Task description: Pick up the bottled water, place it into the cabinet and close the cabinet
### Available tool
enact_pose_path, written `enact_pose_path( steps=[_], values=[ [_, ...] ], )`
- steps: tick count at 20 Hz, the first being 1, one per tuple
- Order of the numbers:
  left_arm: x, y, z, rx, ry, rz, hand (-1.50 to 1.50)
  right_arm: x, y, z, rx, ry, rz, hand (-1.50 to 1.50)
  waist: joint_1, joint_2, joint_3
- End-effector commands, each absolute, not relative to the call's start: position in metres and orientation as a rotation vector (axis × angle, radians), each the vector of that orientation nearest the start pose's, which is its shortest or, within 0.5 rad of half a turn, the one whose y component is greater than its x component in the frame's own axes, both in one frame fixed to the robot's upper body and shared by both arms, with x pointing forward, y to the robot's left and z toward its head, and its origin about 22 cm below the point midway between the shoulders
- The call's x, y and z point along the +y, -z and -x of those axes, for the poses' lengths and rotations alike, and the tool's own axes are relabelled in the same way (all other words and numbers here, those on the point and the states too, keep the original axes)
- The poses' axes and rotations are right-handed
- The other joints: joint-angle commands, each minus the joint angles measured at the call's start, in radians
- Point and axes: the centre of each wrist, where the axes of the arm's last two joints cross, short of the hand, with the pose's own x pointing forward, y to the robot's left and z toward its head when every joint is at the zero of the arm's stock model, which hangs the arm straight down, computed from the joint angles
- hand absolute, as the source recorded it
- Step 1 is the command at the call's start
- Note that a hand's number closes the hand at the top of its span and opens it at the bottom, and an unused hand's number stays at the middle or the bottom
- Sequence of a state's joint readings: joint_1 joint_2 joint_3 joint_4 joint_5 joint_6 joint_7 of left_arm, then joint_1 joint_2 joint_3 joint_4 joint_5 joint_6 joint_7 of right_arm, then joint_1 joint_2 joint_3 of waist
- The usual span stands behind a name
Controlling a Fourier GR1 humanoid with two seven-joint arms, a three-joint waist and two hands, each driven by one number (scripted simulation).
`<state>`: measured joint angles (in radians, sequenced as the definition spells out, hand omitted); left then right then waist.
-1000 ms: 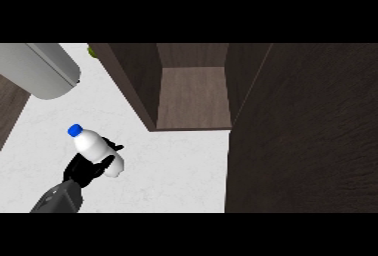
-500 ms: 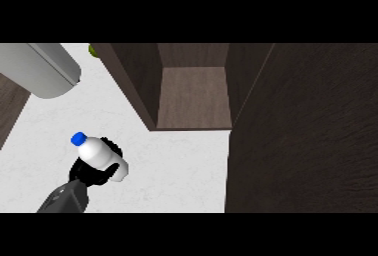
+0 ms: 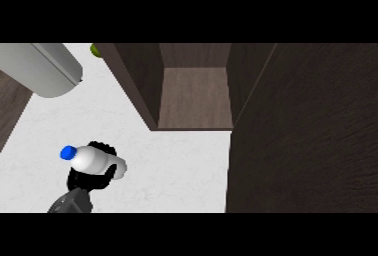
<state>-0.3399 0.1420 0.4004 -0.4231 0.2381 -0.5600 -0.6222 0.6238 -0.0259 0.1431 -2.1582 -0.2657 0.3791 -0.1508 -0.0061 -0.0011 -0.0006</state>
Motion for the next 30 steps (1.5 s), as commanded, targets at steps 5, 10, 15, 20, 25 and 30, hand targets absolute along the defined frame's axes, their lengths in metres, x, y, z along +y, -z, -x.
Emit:
enact_pose_path(
  steps=[5, 10, 15, 20, 25, 30],
  values=[
    [0.319, 0.142, -0.231, -1.569, -0.430, 0.519, 1.50, -0.240, -0.040, -0.094, -1.775, -0.009, -0.406, -1.50, 0.012, -0.005, 0.002],
    [0.279, 0.115, -0.262, -1.538, -0.385, 0.500, 1.50, -0.231, -0.045, -0.104, -1.775, -0.012, -0.412, -1.50, 0.010, -0.003, 0.002],
    [0.256, 0.098, -0.253, -1.539, -0.365, 0.536, 1.50, -0.222, -0.054, -0.091, -1.785, 0.008, -0.432, -1.50, 0.005, -0.004, 0.001],
    [0.229, 0.048, -0.264, -1.603, -0.312, 0.551, 1.50, -0.238, -0.047, -0.106, -1.795, 0.008, -0.429, -1.50, 0.008, -0.004, 0.002],
    [0.193, 0.037, -0.274, -1.650, -0.230, 0.496, 1.50, -0.219, -0.044, -0.105, -1.766, -0.003, -0.465, -1.50, 0.001, -0.001, 0.001],
    [0.153, -0.015, -0.292, -1.670, -0.209, 0.457, 1.50, -0.221, -0.033, -0.111, -1.791, 0.018, -0.457, -1.50, 0.000, -0.001, 0.001]
  ],
)
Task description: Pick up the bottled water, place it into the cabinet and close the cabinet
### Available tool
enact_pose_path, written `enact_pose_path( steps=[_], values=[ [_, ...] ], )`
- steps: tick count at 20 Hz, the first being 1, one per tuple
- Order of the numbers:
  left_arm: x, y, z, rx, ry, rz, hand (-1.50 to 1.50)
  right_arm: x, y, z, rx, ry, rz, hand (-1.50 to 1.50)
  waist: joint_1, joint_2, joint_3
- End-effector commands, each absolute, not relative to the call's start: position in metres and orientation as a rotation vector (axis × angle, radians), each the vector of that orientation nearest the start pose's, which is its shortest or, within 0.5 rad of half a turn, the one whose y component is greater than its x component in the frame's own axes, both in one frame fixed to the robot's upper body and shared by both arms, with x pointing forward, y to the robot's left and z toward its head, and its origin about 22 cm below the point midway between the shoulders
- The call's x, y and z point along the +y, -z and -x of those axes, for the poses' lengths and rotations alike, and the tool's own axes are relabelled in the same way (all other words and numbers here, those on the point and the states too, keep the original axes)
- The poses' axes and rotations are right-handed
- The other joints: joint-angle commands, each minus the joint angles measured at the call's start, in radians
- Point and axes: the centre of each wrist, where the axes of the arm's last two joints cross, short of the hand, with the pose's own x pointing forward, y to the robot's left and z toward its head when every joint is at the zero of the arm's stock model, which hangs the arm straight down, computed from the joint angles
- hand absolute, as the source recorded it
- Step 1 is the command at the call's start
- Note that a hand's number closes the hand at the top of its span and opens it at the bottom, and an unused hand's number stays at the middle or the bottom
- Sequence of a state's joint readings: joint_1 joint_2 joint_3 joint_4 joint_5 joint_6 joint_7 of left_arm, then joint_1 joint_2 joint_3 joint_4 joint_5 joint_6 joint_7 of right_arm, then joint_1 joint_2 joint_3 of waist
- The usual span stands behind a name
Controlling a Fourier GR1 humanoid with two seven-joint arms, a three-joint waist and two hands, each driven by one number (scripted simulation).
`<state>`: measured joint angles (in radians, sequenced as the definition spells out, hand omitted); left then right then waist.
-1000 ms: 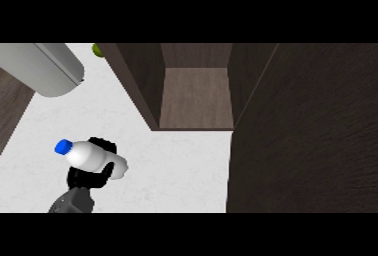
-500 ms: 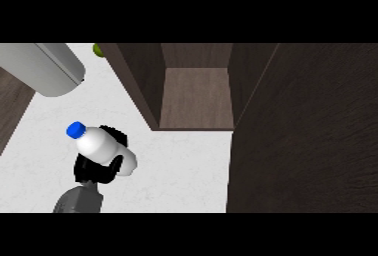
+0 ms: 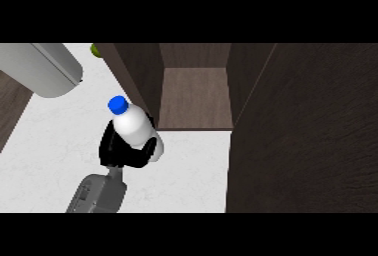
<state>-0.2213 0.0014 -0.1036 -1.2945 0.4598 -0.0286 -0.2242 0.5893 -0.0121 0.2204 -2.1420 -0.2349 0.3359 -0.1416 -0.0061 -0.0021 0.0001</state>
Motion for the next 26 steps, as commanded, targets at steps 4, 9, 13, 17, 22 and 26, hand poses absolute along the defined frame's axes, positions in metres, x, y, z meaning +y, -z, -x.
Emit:
enact_pose_path(
  steps=[4, 9, 13, 17, 22, 26],
  values=[
    [0.132, -0.032, -0.318, -1.639, -0.175, 0.423, 1.50, -0.235, -0.041, -0.111, -1.773, -0.005, -0.454, -1.50, -0.005, 0.001, 0.000],
    [0.101, -0.050, -0.337, -1.744, -0.104, 0.291, 1.50, -0.216, -0.055, -0.117, -1.765, 0.004, -0.467, -1.50, -0.010, 0.002, 0.000],
    [0.090, -0.050, -0.349, -1.751, -0.047, 0.226, 1.50, -0.219, -0.043, -0.111, -1.751, 0.023, -0.473, -1.50, -0.019, 0.004, 0.000],
    [0.073, -0.083, -0.365, -1.747, -0.046, 0.160, 1.50, -0.222, -0.036, -0.122, -1.747, -0.009, -0.499, -1.50, -0.030, 0.008, 0.001],
    [0.091, -0.078, -0.378, -1.765, -0.060, 0.027, 1.50, -0.228, -0.043, -0.109, -1.746, -0.016, -0.505, -1.50, -0.042, 0.009, 0.000],
    [0.089, -0.073, -0.381, -1.741, -0.054, -0.063, 1.50, -0.214, -0.048, -0.118, -1.751, -0.014, -0.511, -1.50, -0.045, 0.012, 0.000]
  ],
)
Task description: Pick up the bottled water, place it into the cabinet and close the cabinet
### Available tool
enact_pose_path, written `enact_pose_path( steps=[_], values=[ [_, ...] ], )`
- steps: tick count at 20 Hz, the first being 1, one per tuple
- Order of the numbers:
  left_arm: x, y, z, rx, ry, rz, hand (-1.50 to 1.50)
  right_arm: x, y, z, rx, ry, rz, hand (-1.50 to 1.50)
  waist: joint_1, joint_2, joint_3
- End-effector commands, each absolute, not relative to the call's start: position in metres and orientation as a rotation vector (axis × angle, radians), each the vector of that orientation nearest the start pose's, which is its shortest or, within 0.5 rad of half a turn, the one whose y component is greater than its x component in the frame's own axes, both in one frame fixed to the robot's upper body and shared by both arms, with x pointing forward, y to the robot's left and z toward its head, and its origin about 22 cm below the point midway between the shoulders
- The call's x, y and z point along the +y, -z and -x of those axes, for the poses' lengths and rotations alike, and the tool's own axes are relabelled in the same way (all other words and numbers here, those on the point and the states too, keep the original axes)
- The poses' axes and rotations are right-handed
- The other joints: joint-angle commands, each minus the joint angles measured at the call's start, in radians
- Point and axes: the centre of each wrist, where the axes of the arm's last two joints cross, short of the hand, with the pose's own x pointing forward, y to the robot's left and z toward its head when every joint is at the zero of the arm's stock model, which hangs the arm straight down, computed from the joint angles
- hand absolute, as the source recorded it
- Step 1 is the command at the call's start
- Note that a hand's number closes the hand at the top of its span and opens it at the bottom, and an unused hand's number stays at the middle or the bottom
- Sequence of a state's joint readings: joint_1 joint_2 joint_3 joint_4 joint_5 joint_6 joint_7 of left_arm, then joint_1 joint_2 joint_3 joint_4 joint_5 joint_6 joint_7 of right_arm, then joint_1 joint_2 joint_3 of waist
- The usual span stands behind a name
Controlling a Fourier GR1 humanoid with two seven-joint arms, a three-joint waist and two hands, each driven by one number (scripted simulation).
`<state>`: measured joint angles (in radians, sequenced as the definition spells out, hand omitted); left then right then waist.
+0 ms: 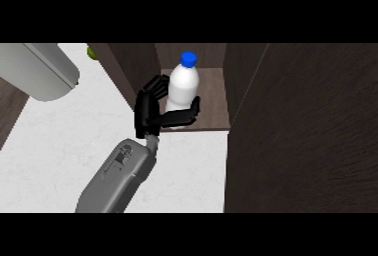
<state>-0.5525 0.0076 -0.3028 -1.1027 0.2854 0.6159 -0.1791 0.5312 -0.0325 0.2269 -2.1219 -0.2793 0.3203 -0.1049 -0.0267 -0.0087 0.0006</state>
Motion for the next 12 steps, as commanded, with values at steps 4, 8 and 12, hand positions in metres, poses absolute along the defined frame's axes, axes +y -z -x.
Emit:
enact_pose_path(
  steps=[4, 8, 12],
  values=[
    [0.075, -0.077, -0.409, -1.711, 0.013, -0.127, 1.50, -0.218, -0.044, -0.119, -1.756, -0.016, -0.515, -1.50, -0.034, 0.025, -0.001],
    [0.084, -0.060, -0.421, -1.718, 0.040, -0.164, 1.50, -0.224, -0.047, -0.119, -1.769, -0.039, -0.527, -1.50, -0.036, 0.029, -0.001],
    [0.092, -0.059, -0.431, -1.730, 0.055, -0.284, 1.50, -0.220, -0.045, -0.130, -1.752, -0.021, -0.509, -1.50, -0.032, 0.032, -0.001]
  ],
)
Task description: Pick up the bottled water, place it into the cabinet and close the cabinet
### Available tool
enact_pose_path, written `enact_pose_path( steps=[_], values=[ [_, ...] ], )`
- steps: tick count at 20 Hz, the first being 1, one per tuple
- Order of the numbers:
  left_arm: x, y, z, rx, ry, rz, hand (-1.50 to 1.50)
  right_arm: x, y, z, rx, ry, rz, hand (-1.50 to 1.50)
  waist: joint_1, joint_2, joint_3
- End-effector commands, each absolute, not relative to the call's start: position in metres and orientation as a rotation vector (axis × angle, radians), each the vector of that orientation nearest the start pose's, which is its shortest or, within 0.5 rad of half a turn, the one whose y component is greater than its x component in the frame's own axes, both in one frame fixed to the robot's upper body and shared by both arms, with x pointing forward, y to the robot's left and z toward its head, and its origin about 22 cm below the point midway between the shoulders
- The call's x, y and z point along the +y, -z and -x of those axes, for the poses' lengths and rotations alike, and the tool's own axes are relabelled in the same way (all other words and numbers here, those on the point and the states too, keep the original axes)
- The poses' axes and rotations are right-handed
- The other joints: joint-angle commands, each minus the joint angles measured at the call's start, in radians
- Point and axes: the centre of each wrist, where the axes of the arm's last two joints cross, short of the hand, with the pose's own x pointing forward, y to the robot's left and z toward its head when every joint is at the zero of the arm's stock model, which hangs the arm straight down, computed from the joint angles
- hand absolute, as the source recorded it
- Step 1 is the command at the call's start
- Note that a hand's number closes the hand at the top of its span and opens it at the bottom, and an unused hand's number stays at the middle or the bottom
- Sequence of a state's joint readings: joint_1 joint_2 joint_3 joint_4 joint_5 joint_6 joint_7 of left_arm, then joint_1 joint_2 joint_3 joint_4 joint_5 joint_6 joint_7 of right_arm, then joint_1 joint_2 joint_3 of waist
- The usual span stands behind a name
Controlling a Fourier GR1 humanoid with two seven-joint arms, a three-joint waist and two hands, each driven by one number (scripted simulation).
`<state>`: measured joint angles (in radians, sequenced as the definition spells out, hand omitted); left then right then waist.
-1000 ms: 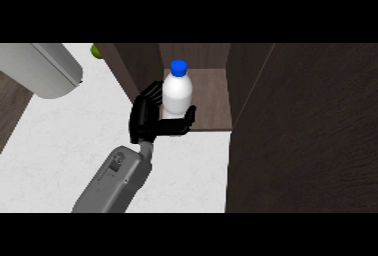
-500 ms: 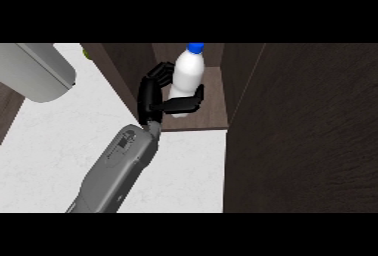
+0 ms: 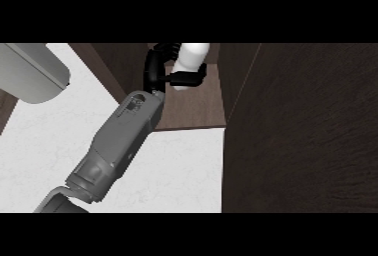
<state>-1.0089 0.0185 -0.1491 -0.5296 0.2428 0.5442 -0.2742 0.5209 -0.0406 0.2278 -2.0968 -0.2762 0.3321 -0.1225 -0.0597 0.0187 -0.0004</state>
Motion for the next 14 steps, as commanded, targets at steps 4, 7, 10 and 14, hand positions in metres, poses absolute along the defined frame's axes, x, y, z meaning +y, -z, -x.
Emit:
enact_pose_path(
  steps=[4, 7, 10, 14],
  values=[
    [0.098, -0.034, -0.426, -1.728, 0.114, -0.397, 1.50, -0.214, -0.035, -0.116, -1.749, -0.025, -0.527, -1.50, -0.013, 0.006, 0.000],
    [0.118, -0.028, -0.429, -1.700, 0.136, -0.500, 1.50, -0.222, -0.040, -0.114, -1.764, -0.014, -0.532, -1.50, -0.016, 0.007, 0.000],
    [0.107, -0.020, -0.425, -1.703, 0.162, -0.543, 1.50, -0.227, -0.043, -0.124, -1.781, -0.032, -0.508, -1.50, -0.006, 0.006, 0.000],
    [0.136, -0.038, -0.439, -1.705, 0.143, -0.597, -1.50, -0.226, -0.033, -0.117, -1.758, -0.012, -0.507, -1.50, -0.008, 0.005, 0.000]
  ],
)
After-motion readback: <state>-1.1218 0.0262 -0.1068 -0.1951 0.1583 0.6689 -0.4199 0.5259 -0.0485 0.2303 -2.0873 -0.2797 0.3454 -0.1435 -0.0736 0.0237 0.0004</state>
